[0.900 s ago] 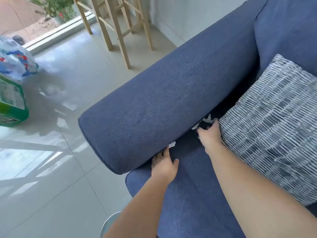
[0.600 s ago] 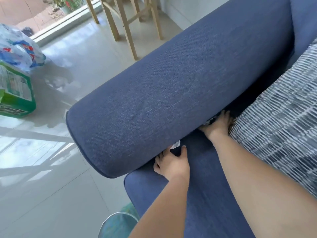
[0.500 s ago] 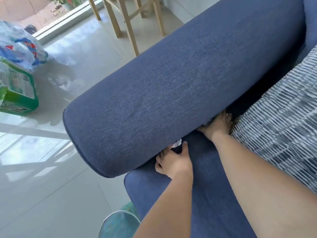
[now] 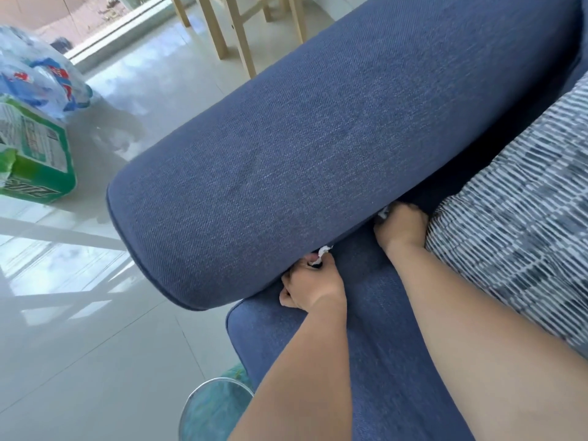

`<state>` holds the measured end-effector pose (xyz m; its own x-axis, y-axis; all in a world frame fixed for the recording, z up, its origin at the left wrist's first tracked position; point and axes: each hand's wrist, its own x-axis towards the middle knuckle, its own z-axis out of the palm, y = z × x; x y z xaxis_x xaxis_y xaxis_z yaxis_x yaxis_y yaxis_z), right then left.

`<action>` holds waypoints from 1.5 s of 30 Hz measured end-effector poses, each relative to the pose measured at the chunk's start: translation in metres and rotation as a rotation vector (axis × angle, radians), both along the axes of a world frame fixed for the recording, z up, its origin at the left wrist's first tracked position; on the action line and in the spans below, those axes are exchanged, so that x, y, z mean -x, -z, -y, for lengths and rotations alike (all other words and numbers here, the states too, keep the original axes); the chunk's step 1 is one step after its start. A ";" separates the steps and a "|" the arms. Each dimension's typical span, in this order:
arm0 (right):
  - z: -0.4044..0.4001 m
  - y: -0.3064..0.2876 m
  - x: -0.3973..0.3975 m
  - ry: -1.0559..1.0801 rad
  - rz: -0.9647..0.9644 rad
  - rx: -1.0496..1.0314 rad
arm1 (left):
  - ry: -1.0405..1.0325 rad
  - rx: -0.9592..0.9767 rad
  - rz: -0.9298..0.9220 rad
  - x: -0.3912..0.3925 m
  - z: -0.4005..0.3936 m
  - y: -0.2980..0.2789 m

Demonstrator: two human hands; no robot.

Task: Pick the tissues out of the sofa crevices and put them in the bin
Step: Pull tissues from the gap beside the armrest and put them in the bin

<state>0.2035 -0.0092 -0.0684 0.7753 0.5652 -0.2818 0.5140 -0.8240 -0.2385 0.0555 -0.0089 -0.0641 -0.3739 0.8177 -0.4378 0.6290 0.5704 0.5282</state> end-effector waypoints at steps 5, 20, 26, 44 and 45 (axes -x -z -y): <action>0.011 -0.013 0.021 0.019 -0.272 -0.110 | -0.001 0.000 0.140 0.011 0.008 -0.020; 0.080 -0.098 0.116 0.298 -0.620 -0.290 | -0.026 0.058 0.313 0.141 0.054 -0.114; 0.090 -0.119 0.192 0.255 -0.703 -0.191 | -0.020 0.078 0.294 0.212 0.081 -0.131; 0.108 -0.066 0.386 -0.175 -0.724 0.104 | 0.201 0.561 0.047 0.400 0.102 -0.074; 0.108 -0.062 0.390 -0.191 -0.717 0.122 | 0.248 0.606 0.031 0.404 0.101 -0.070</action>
